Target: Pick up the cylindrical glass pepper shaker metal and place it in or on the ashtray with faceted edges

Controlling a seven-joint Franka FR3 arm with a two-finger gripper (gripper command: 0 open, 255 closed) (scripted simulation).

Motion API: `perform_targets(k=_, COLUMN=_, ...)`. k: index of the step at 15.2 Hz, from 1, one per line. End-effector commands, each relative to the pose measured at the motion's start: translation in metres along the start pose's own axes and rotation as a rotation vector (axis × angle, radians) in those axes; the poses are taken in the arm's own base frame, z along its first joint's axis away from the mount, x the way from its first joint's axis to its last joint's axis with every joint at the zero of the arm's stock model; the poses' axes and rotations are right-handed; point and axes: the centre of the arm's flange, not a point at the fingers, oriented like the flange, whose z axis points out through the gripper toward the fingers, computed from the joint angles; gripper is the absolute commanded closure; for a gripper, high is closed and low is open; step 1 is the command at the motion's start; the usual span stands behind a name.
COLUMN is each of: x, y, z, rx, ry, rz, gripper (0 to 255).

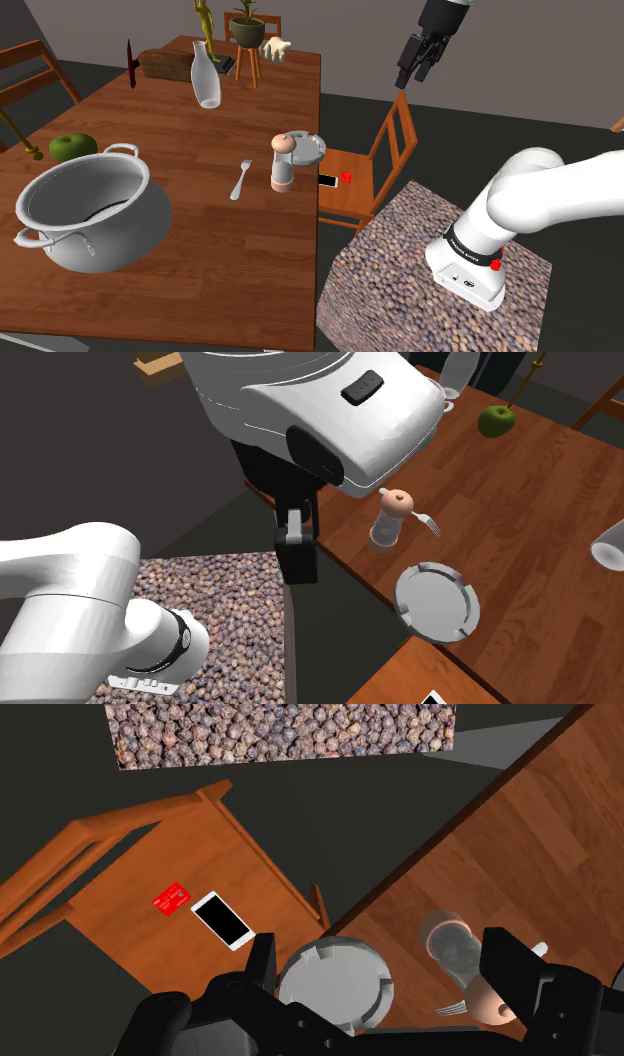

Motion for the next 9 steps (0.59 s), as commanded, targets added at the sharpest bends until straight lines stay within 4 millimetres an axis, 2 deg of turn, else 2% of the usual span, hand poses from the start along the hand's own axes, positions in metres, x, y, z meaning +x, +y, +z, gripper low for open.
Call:
perform_targets(k=1, x=0.0, y=0.0, z=0.0, rx=0.0, ry=0.0, rz=0.0, gripper=0)
perform_targets(k=9, x=0.061, y=-0.058, z=0.064, rx=0.022, ry=-0.025, rz=0.029, gripper=0)
